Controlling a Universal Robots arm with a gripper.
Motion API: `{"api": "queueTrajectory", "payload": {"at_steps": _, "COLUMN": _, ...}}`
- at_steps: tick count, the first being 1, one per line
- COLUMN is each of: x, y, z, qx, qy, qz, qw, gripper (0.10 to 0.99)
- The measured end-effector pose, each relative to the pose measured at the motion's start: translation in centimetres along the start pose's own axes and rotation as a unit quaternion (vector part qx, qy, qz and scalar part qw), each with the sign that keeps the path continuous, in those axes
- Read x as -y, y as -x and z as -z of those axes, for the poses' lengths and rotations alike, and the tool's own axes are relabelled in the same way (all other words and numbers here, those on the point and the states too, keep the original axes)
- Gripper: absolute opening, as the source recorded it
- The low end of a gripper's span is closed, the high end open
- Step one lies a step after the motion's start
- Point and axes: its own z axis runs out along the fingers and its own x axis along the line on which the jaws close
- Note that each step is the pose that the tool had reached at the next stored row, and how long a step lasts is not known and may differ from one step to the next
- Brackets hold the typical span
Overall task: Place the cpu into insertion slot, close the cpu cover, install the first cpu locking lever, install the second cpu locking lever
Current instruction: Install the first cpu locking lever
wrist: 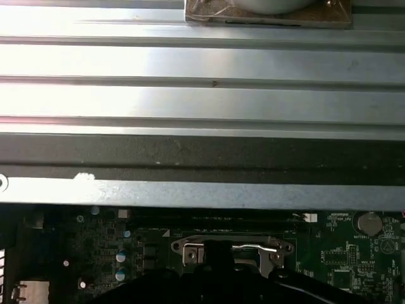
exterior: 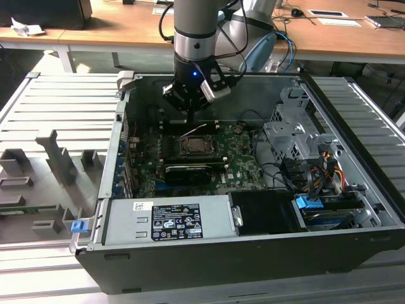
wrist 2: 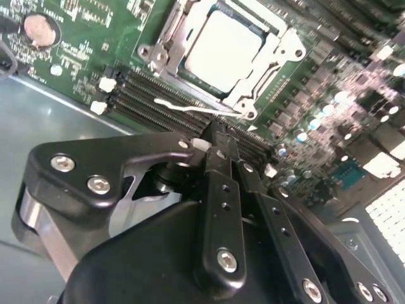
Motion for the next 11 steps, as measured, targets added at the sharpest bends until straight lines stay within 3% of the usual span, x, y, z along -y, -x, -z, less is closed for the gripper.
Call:
{"api": "queueTrajectory", "payload": {"at_steps": 2, "x": 0.02, "y": 0.04, "z": -0.21, "qx": 0.0003, "qy": 0.0037, "qz": 0.0, "qw": 1.0, "gripper": 0.106}}
{"api": "queueTrajectory", "payload": {"at_steps": 6, "x": 0.09, "y": 0.32, "z": -0.94, "qx": 0.0009, "qy": 0.0035, "qz": 0.004, "qw": 1.0, "gripper": 0.106}}
{"api": "queueTrajectory", "payload": {"at_steps": 11, "x": 0.13, "y": 0.57, "z": -1.31, "qx": 0.0014, "qy": 0.0059, "qz": 0.01, "qw": 0.9999, "gripper": 0.106}}
